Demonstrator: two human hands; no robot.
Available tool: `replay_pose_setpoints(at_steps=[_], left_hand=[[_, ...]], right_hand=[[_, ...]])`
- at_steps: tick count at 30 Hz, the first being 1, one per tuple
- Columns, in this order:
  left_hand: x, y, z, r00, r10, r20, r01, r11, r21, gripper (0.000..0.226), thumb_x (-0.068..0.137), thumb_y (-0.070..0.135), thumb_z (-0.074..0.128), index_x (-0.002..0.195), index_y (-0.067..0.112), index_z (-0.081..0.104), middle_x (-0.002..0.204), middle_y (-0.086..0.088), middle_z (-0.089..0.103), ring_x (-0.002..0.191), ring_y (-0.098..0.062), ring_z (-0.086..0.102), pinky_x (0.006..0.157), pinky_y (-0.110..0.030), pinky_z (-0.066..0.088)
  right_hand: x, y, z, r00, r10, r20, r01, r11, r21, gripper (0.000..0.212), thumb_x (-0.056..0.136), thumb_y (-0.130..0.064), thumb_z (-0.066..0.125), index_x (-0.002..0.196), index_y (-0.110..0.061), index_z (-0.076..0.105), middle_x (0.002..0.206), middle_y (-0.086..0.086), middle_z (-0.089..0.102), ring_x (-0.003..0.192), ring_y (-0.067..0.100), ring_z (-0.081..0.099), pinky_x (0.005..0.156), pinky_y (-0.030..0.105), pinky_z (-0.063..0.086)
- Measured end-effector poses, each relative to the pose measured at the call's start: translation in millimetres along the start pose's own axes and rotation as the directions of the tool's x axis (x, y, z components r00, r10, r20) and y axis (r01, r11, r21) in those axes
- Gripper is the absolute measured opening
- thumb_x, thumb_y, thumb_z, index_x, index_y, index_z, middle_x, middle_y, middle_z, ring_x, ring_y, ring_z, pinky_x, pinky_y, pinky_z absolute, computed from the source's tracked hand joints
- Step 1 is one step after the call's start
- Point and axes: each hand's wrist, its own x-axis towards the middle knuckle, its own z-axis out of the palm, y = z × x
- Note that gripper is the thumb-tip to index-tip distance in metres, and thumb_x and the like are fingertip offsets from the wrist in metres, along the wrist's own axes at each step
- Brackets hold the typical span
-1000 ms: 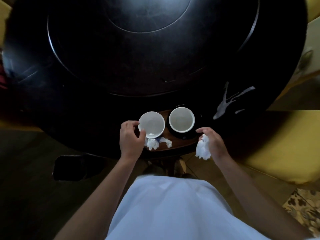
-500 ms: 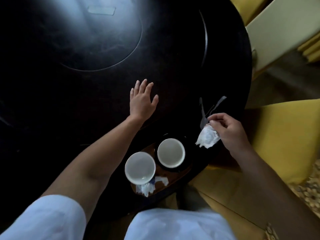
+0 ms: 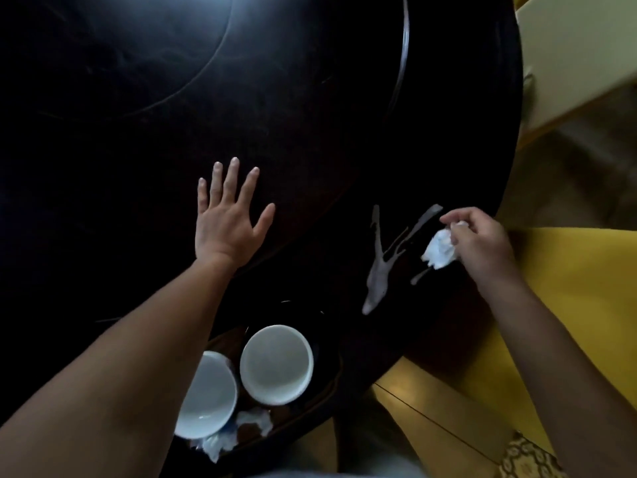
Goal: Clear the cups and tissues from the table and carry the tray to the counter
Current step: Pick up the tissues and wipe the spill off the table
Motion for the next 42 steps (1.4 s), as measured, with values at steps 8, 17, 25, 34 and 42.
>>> replay_pose_setpoints(at_steps=[8,17,25,34,42], left_hand=[[3.6,-2.5,4.9,0.998,-0.016,-0.065,0.014,0.999,-0.033,0.074,0.097,0.063,0.029,0.162,0.028,0.022,0.172,-0.002,0.006,0.159,-0.023,-0.002,0.128,-0.048,0.000],[2.5,-1.1,2.1,0.998,-0.034,-0.058,0.032,0.999,-0.031,0.075,0.096,0.063,0.029,0.162,0.027,0.023,0.172,-0.002,0.007,0.159,-0.024,-0.002,0.128,-0.046,-0.001],[-0.4,-4.5,1.0,0.998,-0.015,-0.060,0.013,0.999,-0.034,0.076,0.096,0.061,0.031,0.162,0.025,0.024,0.172,-0.003,0.007,0.159,-0.024,-0.002,0.128,-0.046,-0.002],[0.0,-5.6,1.7,0.998,-0.005,-0.057,0.004,0.999,-0.033,0.075,0.096,0.060,0.032,0.161,0.024,0.025,0.172,-0.005,0.007,0.159,-0.025,-0.001,0.128,-0.046,-0.002],[-0.1,-5.2,1.4,0.998,-0.002,-0.066,-0.001,0.999,-0.047,0.076,0.096,0.060,0.032,0.161,0.023,0.026,0.172,-0.005,0.009,0.159,-0.026,0.000,0.128,-0.048,-0.001]], right_hand=[[87.9,-1.7,-2.8,0.874,-0.465,-0.145,0.396,0.851,-0.344,0.023,0.080,-0.003,0.058,0.096,-0.017,0.065,0.092,0.009,0.067,0.082,0.024,0.065,0.071,0.032,0.053],[99.1,24.1,5.1,0.883,-0.469,0.017,0.437,0.807,-0.398,0.038,0.093,-0.029,0.062,0.129,-0.019,0.063,0.127,0.002,0.064,0.111,0.020,0.057,0.092,0.031,0.046],[94.0,26.7,4.9,0.933,-0.358,-0.028,0.297,0.813,-0.500,0.022,0.089,-0.037,0.066,0.099,-0.018,0.063,0.084,-0.003,0.059,0.078,0.018,0.059,0.065,0.030,0.044],[75.8,33.4,4.0,0.953,-0.261,0.154,0.302,0.764,-0.570,0.036,0.086,-0.050,0.067,0.108,-0.024,0.057,0.096,-0.006,0.059,0.081,0.014,0.057,0.064,0.031,0.046],[68.7,42.5,6.6,0.939,-0.328,0.100,0.333,0.804,-0.492,0.016,0.094,-0.027,0.065,0.102,-0.013,0.066,0.094,0.002,0.064,0.083,0.022,0.061,0.064,0.028,0.039]])
